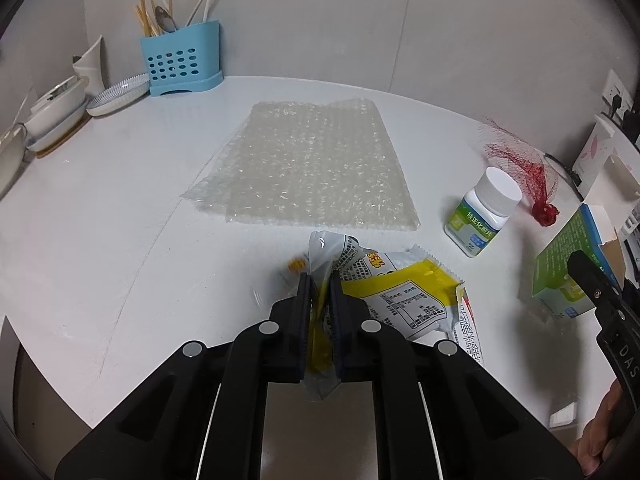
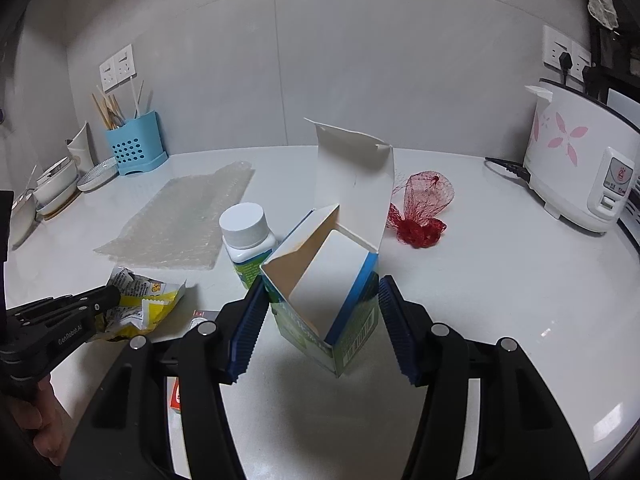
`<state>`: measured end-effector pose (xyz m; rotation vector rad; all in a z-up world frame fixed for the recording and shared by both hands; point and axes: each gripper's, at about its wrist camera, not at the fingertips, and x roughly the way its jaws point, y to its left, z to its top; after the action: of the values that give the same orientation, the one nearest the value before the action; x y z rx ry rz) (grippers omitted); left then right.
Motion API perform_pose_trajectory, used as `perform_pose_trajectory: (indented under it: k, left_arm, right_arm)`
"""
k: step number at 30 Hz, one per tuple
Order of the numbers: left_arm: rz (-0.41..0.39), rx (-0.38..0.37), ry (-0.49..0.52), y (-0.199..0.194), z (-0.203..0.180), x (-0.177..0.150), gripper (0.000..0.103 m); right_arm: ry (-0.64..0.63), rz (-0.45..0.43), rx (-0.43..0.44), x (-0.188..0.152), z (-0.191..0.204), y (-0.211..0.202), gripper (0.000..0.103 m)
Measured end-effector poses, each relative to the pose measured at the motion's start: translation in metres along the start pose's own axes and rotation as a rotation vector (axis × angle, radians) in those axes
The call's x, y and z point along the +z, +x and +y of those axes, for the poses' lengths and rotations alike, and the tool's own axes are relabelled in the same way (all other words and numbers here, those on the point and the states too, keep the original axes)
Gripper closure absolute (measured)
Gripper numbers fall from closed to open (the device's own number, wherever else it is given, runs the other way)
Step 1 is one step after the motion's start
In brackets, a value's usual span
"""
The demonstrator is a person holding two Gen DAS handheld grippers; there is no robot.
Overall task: Collect trash
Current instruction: 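Lift the yellow wrapper and medicine box and carry both down over the wastebasket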
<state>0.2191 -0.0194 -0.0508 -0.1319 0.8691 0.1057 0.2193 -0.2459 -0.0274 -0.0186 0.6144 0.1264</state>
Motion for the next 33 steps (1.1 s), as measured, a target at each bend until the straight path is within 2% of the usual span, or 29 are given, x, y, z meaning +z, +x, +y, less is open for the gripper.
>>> perform_pose_trajectory:
  k: [9, 20, 27, 33]
  left_arm:
    - [-0.031, -0.019, -0.003, -0.028, 0.004, -0.003, 0.096]
    - [-0.112, -0.036, 0.033, -0.082, 0.003, -0.017, 0.096]
    - [-0.160, -0.057, 0.057, -0.117, 0.003, -0.038, 0.096]
    - [-0.194, -0.094, 0.065, -0.146, 0.007, -0.068, 0.096]
  right_arm:
    - [-0.005, -0.022, -0.002, -0.001, 0.002, -0.029, 0.049]
    - [-0.006, -0.063, -0.002, -0.005, 0.004, -0.076, 0.049]
    - [-0.010, -0.083, -0.009, -0.019, 0.008, -0.109, 0.049]
    - [-0.018, -0.117, -0.011, -0.045, 0.016, -0.143, 0.049]
